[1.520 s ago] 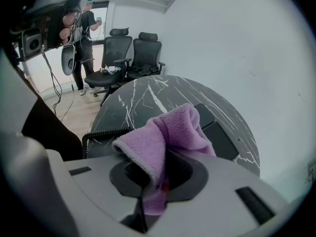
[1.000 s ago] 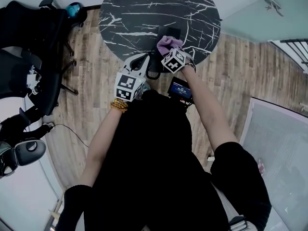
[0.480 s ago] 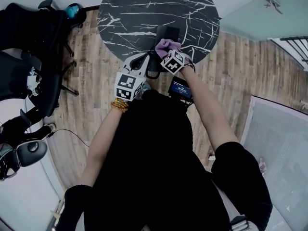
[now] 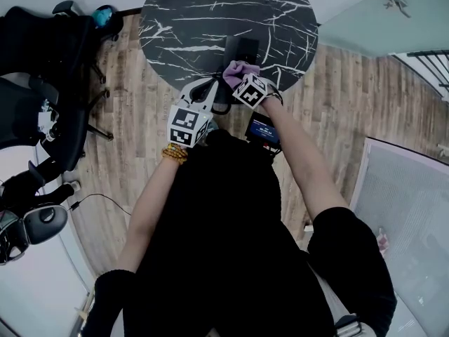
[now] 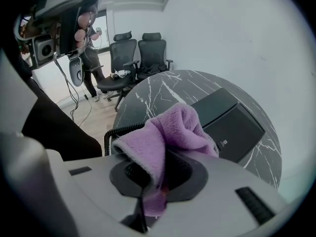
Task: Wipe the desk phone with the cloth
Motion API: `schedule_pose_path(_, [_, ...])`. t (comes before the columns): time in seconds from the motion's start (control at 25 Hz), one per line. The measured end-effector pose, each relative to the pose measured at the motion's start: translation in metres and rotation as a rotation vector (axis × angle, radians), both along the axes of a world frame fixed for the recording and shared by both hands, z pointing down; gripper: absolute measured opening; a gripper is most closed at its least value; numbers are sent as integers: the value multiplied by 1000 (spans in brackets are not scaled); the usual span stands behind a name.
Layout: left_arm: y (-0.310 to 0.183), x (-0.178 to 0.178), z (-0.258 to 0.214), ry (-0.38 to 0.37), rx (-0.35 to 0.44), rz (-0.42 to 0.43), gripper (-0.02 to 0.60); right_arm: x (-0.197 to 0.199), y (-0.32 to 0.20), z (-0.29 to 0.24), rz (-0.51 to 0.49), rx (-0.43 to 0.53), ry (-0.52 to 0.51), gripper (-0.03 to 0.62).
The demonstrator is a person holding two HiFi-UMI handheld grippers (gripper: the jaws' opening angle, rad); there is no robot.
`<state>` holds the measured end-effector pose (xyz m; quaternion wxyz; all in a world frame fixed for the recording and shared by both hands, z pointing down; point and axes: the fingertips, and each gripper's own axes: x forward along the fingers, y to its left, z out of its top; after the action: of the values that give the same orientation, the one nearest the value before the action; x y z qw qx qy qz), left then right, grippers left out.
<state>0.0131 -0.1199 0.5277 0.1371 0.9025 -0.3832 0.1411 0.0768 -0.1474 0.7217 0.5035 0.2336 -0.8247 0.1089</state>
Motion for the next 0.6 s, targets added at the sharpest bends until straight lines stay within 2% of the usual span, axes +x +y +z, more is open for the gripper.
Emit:
schedule_pose_path(0.44, [-3,-1,2,5,-1,-7,14,-2,12,6,-26,-80,-21,58])
schedule_pose_path(0.6, [-4,-2,1,5,0,-10,14,-2,11,4,3,-106,-42,58])
